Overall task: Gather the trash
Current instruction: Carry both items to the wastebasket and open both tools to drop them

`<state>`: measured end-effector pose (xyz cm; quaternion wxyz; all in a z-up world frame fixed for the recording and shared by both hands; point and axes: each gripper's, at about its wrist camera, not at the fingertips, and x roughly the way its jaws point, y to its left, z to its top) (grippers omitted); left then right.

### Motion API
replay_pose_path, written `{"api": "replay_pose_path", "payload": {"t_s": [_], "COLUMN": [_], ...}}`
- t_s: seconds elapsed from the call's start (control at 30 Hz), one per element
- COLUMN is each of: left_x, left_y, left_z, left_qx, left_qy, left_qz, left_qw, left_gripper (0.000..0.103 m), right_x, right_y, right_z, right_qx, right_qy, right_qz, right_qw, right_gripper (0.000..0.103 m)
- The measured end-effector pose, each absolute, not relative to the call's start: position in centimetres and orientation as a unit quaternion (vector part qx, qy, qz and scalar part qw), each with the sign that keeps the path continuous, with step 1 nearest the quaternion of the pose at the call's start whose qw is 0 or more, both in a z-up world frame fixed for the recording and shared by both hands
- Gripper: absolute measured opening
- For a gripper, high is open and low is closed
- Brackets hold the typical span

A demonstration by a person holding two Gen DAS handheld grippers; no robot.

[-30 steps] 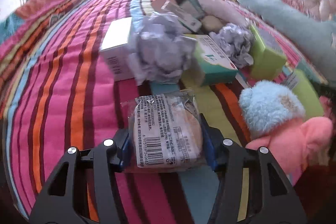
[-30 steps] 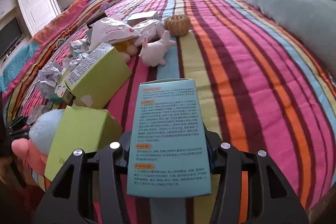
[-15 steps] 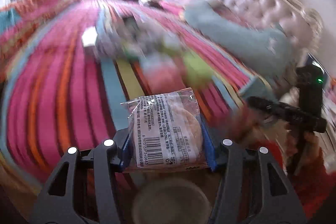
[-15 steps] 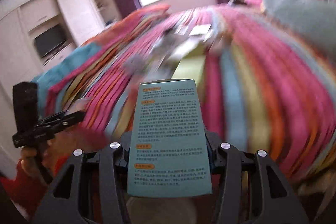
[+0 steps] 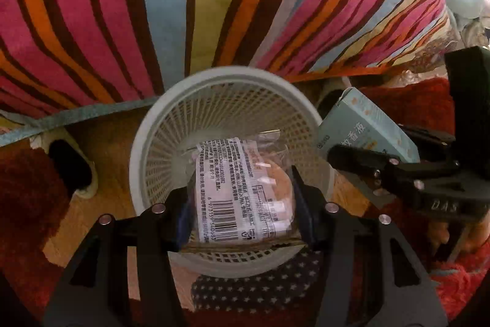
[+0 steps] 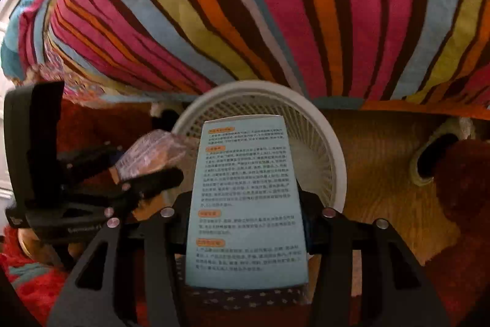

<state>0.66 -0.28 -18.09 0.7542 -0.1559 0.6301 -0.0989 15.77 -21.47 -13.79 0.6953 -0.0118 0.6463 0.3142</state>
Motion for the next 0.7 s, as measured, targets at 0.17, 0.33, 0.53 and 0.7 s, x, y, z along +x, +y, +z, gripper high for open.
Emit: {"api": "replay_pose_path", "payload": {"t_s": [0.17,0.33,0.53,0.7], "left_x": [0.2,0.2,-0.1,-0.8], "left_y": [-0.1,0.5,1.1,1.7], "left_z": [-19.7,-20.3,-19.3,-15.5], "left_qx": [-0.165,-0.168,-0.182,-0.137], "left_qy": [0.655,0.647,0.624,0.592], "left_qz": [-0.084,-0.058,-0.056,-0.033], "left_qw": [0.733,0.742,0.758,0.793], "left_gripper": [0.080,0.088,0.088,0.088], "right_x": [15.1,15.4,15.5,15.2], "right_y": [-21.8,-22.7,-23.7,-25.4], "right_z": [-14.4,-14.9,-14.1,-9.0], "right_qx": [-0.006,0.008,0.016,0.016], "right_qy": [0.650,0.652,0.637,0.560], "right_qz": [0.303,0.278,0.263,0.254], "right_qw": [0.697,0.705,0.724,0.788], "right_gripper": [0.081,0.082,0.082,0.081]}}
